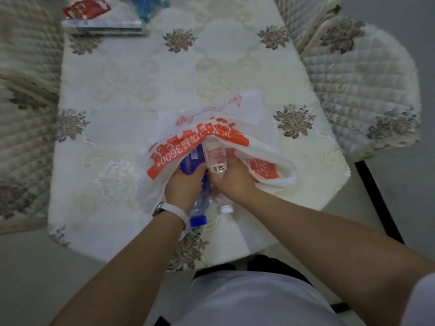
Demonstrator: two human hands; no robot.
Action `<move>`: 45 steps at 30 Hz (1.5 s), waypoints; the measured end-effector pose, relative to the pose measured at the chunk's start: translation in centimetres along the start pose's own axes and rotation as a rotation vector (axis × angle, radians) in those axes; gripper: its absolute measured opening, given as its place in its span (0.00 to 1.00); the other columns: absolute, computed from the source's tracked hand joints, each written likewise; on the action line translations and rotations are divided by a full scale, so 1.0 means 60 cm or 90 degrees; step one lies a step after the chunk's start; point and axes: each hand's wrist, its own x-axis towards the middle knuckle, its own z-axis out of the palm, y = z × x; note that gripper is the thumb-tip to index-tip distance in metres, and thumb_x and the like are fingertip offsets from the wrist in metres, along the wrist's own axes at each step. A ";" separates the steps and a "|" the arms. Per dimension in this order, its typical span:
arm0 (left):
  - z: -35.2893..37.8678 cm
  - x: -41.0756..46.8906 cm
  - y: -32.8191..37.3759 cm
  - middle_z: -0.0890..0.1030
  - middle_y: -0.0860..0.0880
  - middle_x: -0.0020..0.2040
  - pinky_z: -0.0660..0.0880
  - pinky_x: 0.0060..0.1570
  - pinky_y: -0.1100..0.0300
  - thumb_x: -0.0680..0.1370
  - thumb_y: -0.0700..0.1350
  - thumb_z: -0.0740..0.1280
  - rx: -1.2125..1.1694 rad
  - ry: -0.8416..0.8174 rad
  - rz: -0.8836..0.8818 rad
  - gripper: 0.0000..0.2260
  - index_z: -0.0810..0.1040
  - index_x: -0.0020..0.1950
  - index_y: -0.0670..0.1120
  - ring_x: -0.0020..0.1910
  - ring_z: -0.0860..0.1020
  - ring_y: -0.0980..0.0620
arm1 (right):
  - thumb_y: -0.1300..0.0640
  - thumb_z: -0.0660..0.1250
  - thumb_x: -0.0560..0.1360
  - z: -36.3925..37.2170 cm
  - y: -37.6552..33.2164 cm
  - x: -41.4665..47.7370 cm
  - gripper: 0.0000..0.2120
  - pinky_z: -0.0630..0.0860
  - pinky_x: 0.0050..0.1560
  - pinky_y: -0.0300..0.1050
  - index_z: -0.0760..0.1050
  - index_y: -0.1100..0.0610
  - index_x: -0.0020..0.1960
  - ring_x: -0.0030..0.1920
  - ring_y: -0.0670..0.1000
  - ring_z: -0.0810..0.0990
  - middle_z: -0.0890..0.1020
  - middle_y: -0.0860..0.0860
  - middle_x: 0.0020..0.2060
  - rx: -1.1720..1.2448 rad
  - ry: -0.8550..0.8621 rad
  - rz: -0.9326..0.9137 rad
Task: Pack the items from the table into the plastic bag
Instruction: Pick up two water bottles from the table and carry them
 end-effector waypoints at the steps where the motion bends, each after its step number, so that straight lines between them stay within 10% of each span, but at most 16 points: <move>1: 0.001 -0.009 -0.009 0.80 0.52 0.54 0.74 0.52 0.57 0.73 0.52 0.74 0.015 0.009 0.022 0.20 0.75 0.62 0.52 0.52 0.79 0.49 | 0.42 0.68 0.67 0.000 0.008 -0.006 0.25 0.81 0.44 0.48 0.70 0.49 0.61 0.44 0.46 0.82 0.83 0.47 0.47 -0.001 -0.014 -0.010; 6: 0.005 -0.076 -0.067 0.74 0.48 0.63 0.76 0.60 0.48 0.65 0.55 0.77 0.069 0.044 0.066 0.40 0.64 0.74 0.54 0.62 0.74 0.49 | 0.36 0.71 0.63 0.004 0.060 -0.051 0.36 0.79 0.55 0.52 0.66 0.44 0.67 0.56 0.47 0.79 0.77 0.47 0.58 0.000 -0.065 -0.008; 22: -0.005 -0.089 -0.094 0.76 0.63 0.61 0.74 0.52 0.59 0.70 0.63 0.72 0.066 0.097 0.050 0.37 0.59 0.75 0.64 0.52 0.77 0.58 | 0.38 0.62 0.74 0.002 0.078 -0.043 0.38 0.77 0.49 0.52 0.51 0.48 0.78 0.57 0.56 0.79 0.75 0.53 0.64 -0.217 -0.035 -0.098; 28: -0.011 -0.059 -0.098 0.79 0.61 0.45 0.70 0.47 0.60 0.73 0.60 0.71 -0.008 0.136 -0.018 0.22 0.73 0.64 0.56 0.47 0.78 0.52 | 0.36 0.59 0.74 0.027 0.049 -0.009 0.39 0.78 0.51 0.54 0.51 0.50 0.78 0.58 0.59 0.79 0.77 0.55 0.63 -0.243 -0.014 -0.117; 35: -0.012 -0.036 -0.097 0.77 0.61 0.45 0.69 0.50 0.62 0.78 0.54 0.69 -0.091 0.188 -0.010 0.10 0.69 0.46 0.69 0.50 0.78 0.55 | 0.32 0.57 0.74 0.061 0.018 0.016 0.39 0.77 0.52 0.55 0.50 0.50 0.78 0.55 0.61 0.80 0.78 0.56 0.61 -0.219 -0.030 -0.049; 45: -0.021 -0.119 -0.095 0.80 0.57 0.54 0.75 0.56 0.56 0.77 0.44 0.65 -0.064 0.174 0.067 0.15 0.75 0.60 0.60 0.54 0.79 0.54 | 0.43 0.60 0.76 0.002 0.013 -0.037 0.27 0.74 0.54 0.52 0.63 0.52 0.72 0.59 0.57 0.76 0.76 0.55 0.62 -0.246 -0.071 -0.167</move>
